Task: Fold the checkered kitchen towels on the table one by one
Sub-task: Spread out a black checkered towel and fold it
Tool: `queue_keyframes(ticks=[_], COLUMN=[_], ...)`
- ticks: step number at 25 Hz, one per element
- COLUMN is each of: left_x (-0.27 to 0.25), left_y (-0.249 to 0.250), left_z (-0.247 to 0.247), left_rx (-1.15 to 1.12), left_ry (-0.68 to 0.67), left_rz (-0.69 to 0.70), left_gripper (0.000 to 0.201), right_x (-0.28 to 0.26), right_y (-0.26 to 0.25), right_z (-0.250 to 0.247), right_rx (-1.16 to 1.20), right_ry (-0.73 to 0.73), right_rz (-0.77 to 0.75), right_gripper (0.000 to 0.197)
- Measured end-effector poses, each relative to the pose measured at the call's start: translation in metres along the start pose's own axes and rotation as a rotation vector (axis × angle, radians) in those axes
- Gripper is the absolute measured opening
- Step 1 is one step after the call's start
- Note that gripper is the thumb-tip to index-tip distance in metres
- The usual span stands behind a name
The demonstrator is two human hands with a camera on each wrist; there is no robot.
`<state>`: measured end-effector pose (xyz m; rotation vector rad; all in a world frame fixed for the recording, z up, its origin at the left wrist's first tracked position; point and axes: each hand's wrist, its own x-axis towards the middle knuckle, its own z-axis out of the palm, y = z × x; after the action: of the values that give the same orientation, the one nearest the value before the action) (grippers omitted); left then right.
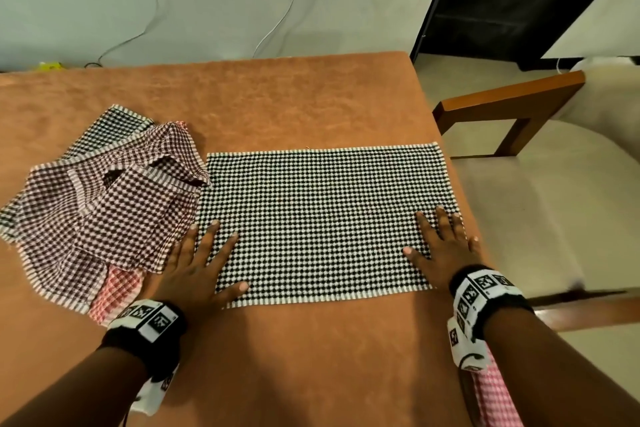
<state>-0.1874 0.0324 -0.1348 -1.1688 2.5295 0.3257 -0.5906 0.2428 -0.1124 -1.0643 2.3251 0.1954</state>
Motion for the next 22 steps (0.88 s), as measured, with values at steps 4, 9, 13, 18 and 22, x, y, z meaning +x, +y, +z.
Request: queue_keyframes(ticks=[4,9,13,18,22], left_x=[0.002,0.052,0.108,0.159,0.19], left_y=[0.016,0.099,0.191,0.297,0.351], left_z=[-0.027,-0.107,-0.141,-0.137,-0.127], left_rx=[0.01,-0.015,-0.18,-0.144,0.048], left_ry=[-0.047,0.097,0.075,0.045,0.118], left_rz=[-0.088,0.024,0.245,0.531,0.653], left_gripper=[0.107,0.068,0.059,0.049,0.051], right_x=[-0.01,-0.055,-0.074,-0.096,-0.087], right_y=[-0.008,0.014,0.045,0.069,0.069], right_z=[-0.022,-0.046,-0.059,-0.057,-0.025], right_rx=[0.255,0.477,0.572,0.519,0.387], right_ry=[0.134,0.232,0.176,0.143,0.065], right_rz=[0.056,0.197,0.347,0.338,0.301], right_gripper=[0.08,0.046,0.042,0.041,0.016])
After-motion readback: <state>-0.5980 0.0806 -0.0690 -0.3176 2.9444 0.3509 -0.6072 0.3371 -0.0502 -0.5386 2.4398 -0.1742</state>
